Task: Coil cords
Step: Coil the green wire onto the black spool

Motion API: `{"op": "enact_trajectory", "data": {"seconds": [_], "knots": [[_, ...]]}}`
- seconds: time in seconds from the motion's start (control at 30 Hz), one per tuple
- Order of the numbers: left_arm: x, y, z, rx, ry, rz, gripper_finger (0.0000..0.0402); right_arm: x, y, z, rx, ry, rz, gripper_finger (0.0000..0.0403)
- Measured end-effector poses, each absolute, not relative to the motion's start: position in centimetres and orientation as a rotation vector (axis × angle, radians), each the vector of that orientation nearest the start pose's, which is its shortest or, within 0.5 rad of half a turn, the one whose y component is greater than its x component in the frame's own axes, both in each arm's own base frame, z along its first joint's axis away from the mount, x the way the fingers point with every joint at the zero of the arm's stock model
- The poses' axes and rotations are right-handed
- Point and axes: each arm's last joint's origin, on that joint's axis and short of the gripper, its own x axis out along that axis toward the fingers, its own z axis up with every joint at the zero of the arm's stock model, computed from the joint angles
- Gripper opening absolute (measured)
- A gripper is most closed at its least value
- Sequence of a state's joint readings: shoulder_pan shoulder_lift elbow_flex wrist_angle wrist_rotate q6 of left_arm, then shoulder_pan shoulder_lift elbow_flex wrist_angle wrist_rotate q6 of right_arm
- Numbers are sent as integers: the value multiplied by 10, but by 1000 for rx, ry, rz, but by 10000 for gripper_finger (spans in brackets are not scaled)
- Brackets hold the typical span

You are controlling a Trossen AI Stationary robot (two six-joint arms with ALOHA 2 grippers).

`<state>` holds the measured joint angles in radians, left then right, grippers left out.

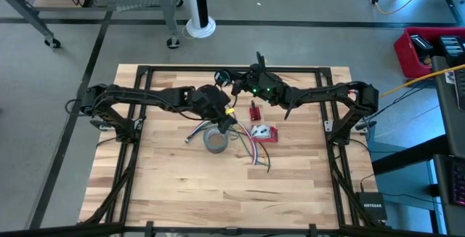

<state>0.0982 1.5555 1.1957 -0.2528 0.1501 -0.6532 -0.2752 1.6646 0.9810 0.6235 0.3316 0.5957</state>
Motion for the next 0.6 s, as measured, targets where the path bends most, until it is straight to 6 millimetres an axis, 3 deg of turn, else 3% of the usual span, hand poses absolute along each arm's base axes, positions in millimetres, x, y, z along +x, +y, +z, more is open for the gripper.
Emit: {"op": "enact_trajectory", "data": {"seconds": [0.6], "knots": [[351, 31, 319, -572, 499, 83, 0, 351, -109, 252, 576, -118, -595, 7]]}}
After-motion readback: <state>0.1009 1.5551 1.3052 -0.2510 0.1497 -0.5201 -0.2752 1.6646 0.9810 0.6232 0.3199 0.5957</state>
